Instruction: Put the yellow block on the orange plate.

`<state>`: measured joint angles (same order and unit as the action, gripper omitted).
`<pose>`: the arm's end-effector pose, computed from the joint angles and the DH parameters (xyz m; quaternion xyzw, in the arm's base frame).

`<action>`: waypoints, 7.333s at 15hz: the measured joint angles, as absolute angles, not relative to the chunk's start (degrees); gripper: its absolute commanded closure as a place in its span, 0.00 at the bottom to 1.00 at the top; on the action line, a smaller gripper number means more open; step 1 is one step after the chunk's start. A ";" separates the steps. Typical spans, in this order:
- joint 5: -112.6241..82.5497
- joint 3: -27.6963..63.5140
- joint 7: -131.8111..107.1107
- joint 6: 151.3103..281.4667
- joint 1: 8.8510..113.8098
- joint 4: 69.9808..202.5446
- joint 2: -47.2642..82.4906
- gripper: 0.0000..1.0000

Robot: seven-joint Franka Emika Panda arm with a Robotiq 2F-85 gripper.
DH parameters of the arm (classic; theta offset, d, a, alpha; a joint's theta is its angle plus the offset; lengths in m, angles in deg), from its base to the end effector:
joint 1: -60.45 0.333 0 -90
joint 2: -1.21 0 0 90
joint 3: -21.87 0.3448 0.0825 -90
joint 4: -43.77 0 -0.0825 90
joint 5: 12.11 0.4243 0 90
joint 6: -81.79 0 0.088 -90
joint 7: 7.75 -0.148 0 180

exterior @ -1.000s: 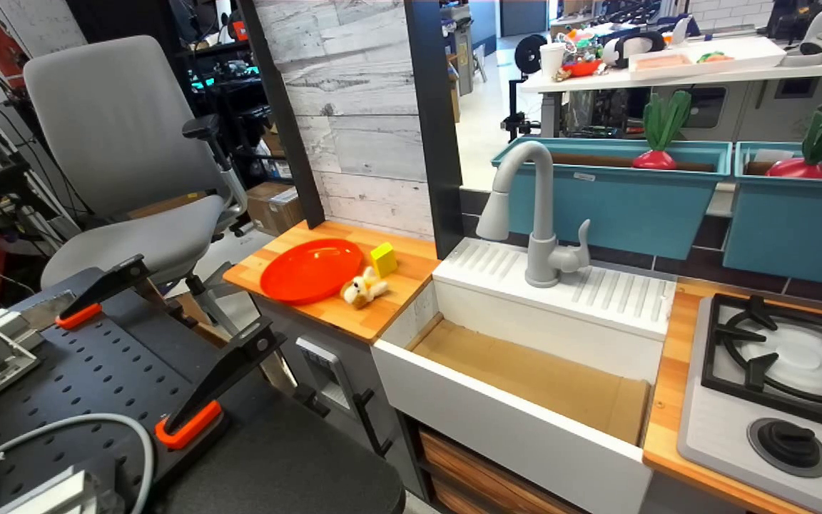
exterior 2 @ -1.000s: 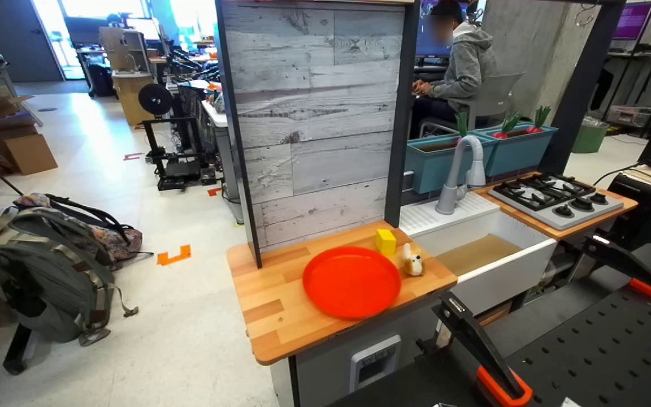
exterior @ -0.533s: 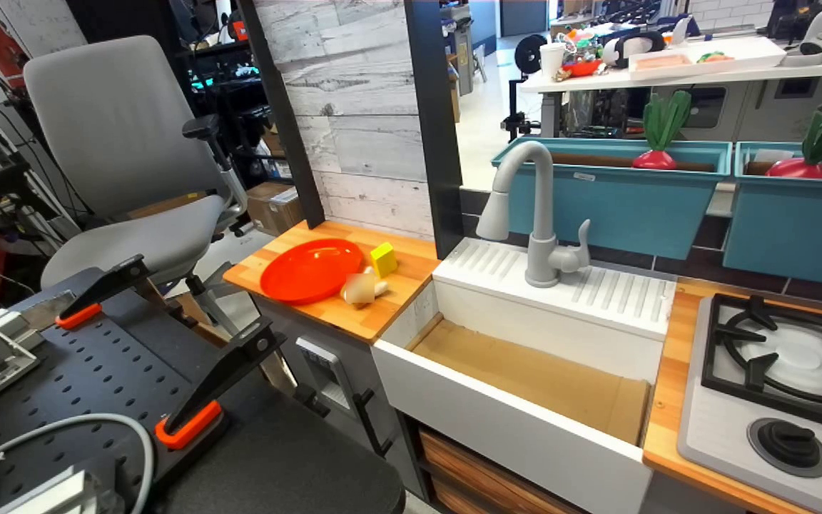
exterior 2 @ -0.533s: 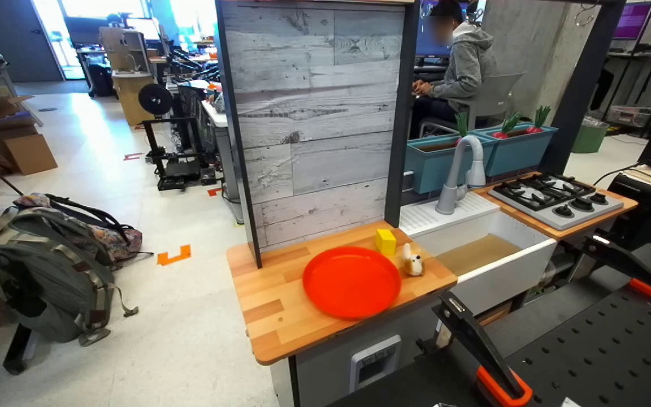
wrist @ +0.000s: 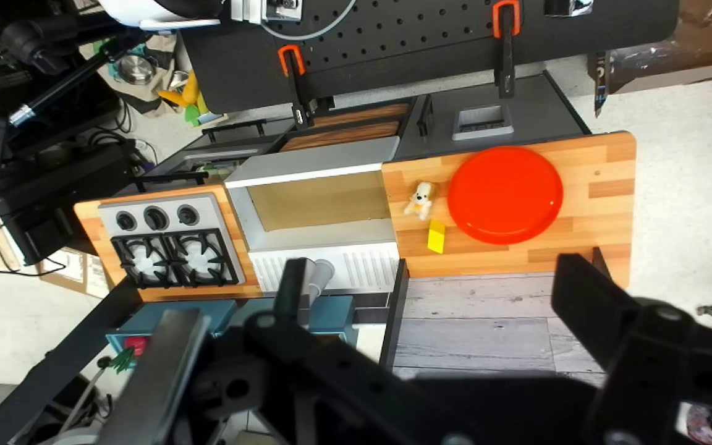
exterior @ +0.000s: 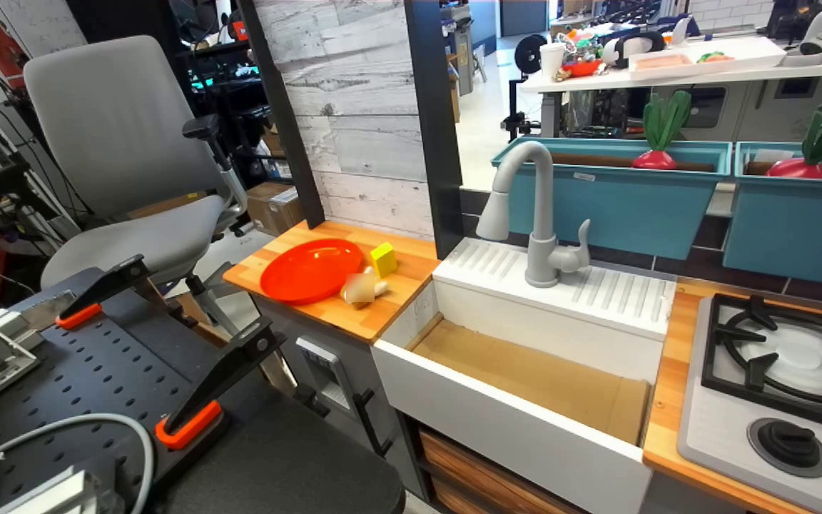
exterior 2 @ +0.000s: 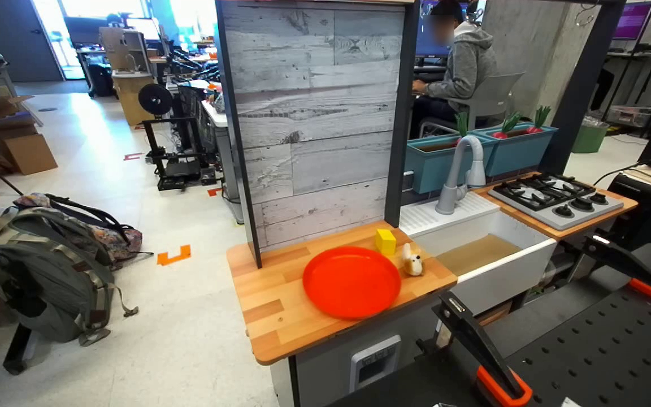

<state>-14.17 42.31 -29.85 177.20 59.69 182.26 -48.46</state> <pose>0.3045 0.1270 0.5561 0.9848 -0.0736 0.0846 0.1327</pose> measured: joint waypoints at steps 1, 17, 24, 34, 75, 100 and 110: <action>-14.17 42.31 -29.85 177.20 59.69 182.26 -48.46 0.00; -14.17 41.91 -29.85 177.94 59.67 182.62 -48.36 0.00; -14.18 35.63 -29.68 199.32 57.65 188.39 -40.28 0.00; -13.62 27.57 -29.14 213.68 56.90 182.79 -5.55 0.00; -6.48 18.74 -30.67 228.51 64.50 136.40 59.97 0.44; -8.52 19.84 -28.39 225.92 73.51 147.13 51.79 0.92; -11.34 18.60 -28.59 225.79 75.67 146.47 54.92 0.00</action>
<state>-11.34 18.60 -28.59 225.79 75.67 146.47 54.92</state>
